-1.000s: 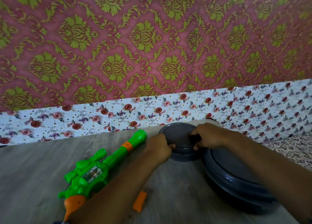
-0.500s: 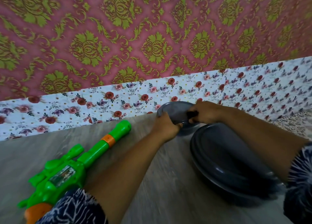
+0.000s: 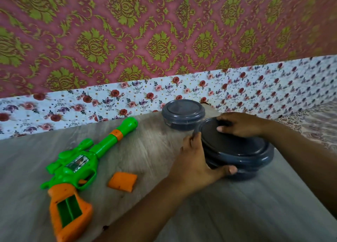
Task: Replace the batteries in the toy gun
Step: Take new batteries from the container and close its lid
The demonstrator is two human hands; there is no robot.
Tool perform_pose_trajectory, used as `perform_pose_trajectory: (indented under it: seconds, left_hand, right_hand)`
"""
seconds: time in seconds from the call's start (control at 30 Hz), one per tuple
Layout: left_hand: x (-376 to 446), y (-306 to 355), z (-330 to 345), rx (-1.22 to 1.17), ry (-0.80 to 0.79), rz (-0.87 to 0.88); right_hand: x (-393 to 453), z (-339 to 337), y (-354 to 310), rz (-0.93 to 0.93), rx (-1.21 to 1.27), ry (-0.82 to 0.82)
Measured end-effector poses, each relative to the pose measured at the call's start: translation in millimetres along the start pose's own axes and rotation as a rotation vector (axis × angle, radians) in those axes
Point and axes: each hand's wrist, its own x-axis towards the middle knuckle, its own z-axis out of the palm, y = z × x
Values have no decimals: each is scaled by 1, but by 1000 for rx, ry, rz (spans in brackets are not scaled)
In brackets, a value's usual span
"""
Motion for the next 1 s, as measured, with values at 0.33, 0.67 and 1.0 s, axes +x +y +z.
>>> perform_pose_trajectory:
  seconds: [0.33, 0.67, 1.0]
  left_hand:
    - [-66, 9, 31, -77, 67, -119]
    - [-86, 11, 23, -109, 264, -204]
    - [-88, 6, 21, -227, 329, -182]
  right_hand:
    - [-24, 40, -35, 162, -65, 131]
    - [-35, 61, -84, 240, -47, 155]
    - [-57, 61, -96, 102, -17, 166]
